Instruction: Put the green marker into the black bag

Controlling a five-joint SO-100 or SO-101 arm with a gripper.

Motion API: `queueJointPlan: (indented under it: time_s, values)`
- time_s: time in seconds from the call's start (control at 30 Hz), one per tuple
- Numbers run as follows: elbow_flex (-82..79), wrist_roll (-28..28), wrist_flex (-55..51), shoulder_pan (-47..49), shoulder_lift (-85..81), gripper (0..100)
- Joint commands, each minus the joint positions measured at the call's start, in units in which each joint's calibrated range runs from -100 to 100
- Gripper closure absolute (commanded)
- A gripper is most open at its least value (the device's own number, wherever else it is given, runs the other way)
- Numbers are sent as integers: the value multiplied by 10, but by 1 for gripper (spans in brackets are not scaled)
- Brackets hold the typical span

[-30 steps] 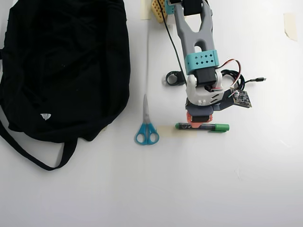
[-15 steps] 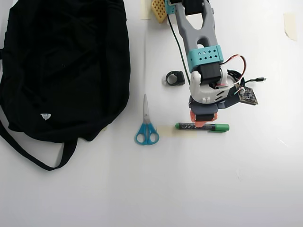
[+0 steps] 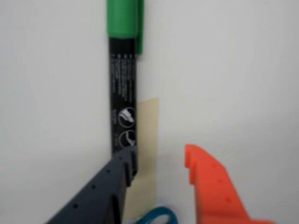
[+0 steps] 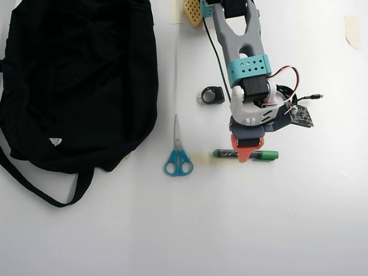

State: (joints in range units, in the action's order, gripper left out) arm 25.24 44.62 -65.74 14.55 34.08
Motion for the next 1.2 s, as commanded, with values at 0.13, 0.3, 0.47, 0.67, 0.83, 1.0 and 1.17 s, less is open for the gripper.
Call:
queueJointPlan:
  time_s: [0.13,0.3,0.47,0.67,0.83,1.0,1.17]
  values:
    - [30,-16,-34,6,-25,86]
    - [30,-18,-36,7,-25,83]
    - [30,-18,-46,5,-24,69]
    - [30,-20,-58,3,-15,65]
    - [30,-25,-76,2,-14,65]
    - [30,-25,-82,0,-13,65]
    - [30,-25,-81,0,-11,65]
